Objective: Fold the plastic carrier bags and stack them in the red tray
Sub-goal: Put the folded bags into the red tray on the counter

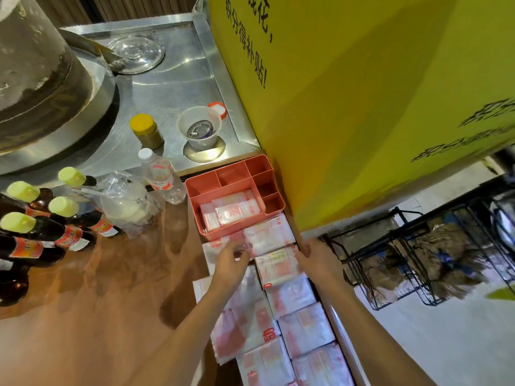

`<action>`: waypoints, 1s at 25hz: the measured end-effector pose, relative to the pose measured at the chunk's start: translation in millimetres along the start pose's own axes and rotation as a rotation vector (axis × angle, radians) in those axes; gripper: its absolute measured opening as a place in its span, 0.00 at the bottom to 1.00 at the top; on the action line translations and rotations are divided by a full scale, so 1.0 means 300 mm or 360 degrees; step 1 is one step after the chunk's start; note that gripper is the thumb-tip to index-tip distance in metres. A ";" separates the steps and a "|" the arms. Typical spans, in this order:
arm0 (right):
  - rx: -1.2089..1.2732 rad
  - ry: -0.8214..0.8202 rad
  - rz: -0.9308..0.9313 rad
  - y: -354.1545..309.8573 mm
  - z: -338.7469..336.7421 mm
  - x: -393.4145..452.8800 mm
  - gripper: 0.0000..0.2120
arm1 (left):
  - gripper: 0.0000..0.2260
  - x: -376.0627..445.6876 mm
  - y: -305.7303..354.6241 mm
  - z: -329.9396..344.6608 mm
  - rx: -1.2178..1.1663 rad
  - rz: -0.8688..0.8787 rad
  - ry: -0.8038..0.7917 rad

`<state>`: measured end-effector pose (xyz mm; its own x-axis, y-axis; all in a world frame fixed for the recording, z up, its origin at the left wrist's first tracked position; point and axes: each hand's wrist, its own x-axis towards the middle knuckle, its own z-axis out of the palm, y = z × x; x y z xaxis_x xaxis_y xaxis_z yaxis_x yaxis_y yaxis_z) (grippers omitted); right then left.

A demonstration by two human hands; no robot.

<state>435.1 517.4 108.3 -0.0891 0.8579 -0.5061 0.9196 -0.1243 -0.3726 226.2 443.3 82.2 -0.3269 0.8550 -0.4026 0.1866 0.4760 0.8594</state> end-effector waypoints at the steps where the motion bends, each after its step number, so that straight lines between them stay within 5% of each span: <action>1: -0.0044 -0.0019 0.0031 0.011 0.024 -0.013 0.12 | 0.09 0.004 0.002 0.014 -0.0029 -0.0026 -0.0020; 11: -0.0036 -0.0089 0.0066 -0.005 0.146 0.000 0.35 | 0.08 0.107 0.024 0.132 -0.0502 -0.0547 0.0213; 17: 0.0693 -0.0197 0.0186 0.050 0.089 0.018 0.12 | 0.08 0.101 0.026 0.128 -0.0571 -0.0591 0.0061; 25: 0.1039 -0.0310 0.0004 0.147 -0.085 -0.013 0.05 | 0.04 0.009 0.060 0.004 -0.0647 -0.0493 -0.0032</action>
<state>485.9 521.1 113.6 -0.2105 0.7594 -0.6157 0.5060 -0.4542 -0.7333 229.7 454.3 96.1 -0.2909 0.6922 -0.6605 -0.2929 0.5928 0.7502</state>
